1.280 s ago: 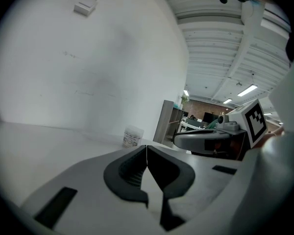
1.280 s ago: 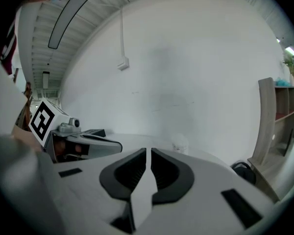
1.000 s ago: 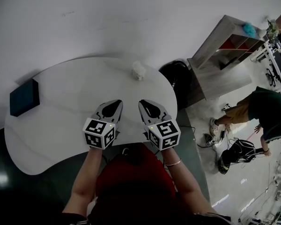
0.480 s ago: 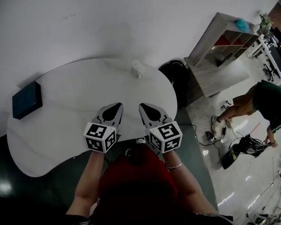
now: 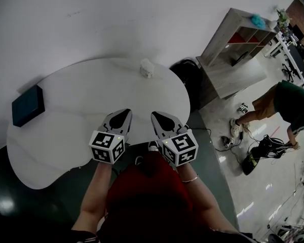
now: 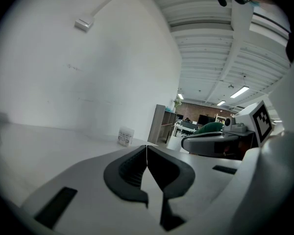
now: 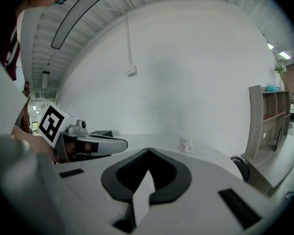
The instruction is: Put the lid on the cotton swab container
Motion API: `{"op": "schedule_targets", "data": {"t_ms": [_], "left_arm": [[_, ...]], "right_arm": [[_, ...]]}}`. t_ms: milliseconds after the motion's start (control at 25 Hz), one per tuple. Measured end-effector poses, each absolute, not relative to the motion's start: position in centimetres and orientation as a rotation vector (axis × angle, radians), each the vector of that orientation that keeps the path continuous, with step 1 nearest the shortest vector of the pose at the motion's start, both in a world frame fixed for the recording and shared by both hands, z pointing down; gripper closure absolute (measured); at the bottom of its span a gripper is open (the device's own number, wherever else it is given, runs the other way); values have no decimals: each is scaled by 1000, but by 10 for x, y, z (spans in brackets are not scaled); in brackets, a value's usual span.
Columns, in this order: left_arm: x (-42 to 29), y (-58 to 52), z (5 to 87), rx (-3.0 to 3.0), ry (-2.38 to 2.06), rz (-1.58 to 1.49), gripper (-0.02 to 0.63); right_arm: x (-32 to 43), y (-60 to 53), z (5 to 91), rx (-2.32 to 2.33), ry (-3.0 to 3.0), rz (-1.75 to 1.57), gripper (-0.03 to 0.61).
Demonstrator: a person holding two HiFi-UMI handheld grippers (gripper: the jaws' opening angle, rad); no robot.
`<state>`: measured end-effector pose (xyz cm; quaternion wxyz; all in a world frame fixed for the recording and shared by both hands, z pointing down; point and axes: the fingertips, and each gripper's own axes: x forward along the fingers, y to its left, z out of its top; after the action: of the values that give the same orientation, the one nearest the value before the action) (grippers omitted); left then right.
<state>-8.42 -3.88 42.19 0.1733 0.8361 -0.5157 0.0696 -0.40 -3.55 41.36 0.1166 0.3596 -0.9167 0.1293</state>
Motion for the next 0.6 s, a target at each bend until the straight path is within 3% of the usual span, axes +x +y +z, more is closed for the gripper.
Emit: {"op": "schedule_targets", "data": {"t_ms": [600], "left_arm": [[-85, -24, 418, 2353, -1522, 193, 589]], "right_arm": [[0, -18, 418, 1010, -2691, 364, 563]]}}
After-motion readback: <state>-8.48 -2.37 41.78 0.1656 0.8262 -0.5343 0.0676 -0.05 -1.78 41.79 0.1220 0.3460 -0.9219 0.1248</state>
